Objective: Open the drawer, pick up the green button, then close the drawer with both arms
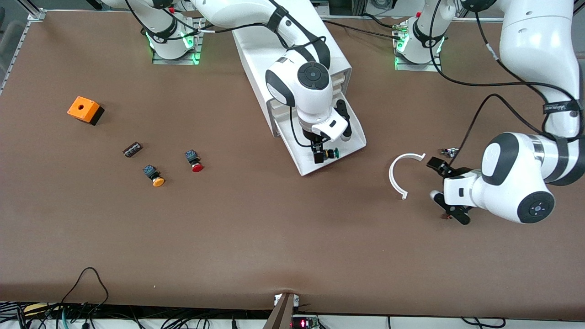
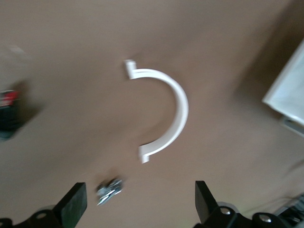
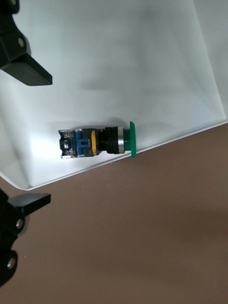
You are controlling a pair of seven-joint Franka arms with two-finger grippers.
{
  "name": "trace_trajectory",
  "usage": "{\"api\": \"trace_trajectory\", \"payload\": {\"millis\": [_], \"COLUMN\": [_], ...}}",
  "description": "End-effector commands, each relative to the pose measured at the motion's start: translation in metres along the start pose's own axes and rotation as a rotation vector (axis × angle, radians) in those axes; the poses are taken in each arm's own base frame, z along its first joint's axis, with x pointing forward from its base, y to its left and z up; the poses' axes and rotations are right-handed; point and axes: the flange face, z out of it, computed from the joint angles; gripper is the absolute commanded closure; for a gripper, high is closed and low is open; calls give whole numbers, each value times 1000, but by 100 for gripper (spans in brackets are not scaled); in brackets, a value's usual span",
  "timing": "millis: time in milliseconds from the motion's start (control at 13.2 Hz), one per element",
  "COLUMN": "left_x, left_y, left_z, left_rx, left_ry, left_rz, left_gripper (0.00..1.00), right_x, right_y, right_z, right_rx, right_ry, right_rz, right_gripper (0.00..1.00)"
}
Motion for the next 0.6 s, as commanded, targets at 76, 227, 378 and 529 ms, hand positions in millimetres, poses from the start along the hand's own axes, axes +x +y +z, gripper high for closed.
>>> {"api": "trace_trajectory", "payload": {"millis": [76, 227, 378, 529], "left_x": [-8, -14, -20, -8], "left_y": [8, 12, 2, -3], "left_z": [-61, -94, -105, -83], "left_rx": [256, 303, 306, 287], "left_ry": [62, 126, 159, 134], "left_rz": [-22, -23, -44, -36], "left_gripper": [0, 0, 0, 0], "right_x": [8, 11, 15, 17], "right_y": [3, 1, -4, -8], "right_z": [20, 24, 29, 36], "right_rx": [-35, -36, -32, -25], "right_ry": [12, 23, 21, 13], "right_rz": [-6, -6, -14, -21], "right_gripper": [0, 0, 0, 0]}}
